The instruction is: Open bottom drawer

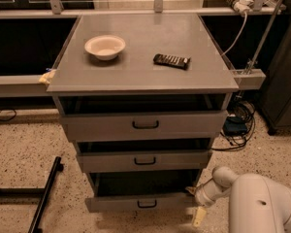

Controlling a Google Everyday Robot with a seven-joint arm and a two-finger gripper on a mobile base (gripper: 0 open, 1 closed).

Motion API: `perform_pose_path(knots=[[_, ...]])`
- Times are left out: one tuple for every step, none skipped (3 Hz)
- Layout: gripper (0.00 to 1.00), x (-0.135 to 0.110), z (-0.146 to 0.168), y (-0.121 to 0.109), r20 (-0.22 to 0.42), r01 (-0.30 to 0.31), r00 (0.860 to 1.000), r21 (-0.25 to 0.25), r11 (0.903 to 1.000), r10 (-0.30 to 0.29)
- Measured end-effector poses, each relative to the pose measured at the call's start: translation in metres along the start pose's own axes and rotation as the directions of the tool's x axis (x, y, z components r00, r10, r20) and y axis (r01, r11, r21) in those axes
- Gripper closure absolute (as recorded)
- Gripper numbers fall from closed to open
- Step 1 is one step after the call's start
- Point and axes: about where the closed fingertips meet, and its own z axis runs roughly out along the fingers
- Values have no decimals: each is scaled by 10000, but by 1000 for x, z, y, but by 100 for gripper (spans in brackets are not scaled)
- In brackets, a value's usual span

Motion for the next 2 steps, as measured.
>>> perform_pose_path(knots=[[0,4,-5,30,48,-428,9990,-829,9956,433],[0,4,-5,30,48,-428,9990,-830,9956,433]])
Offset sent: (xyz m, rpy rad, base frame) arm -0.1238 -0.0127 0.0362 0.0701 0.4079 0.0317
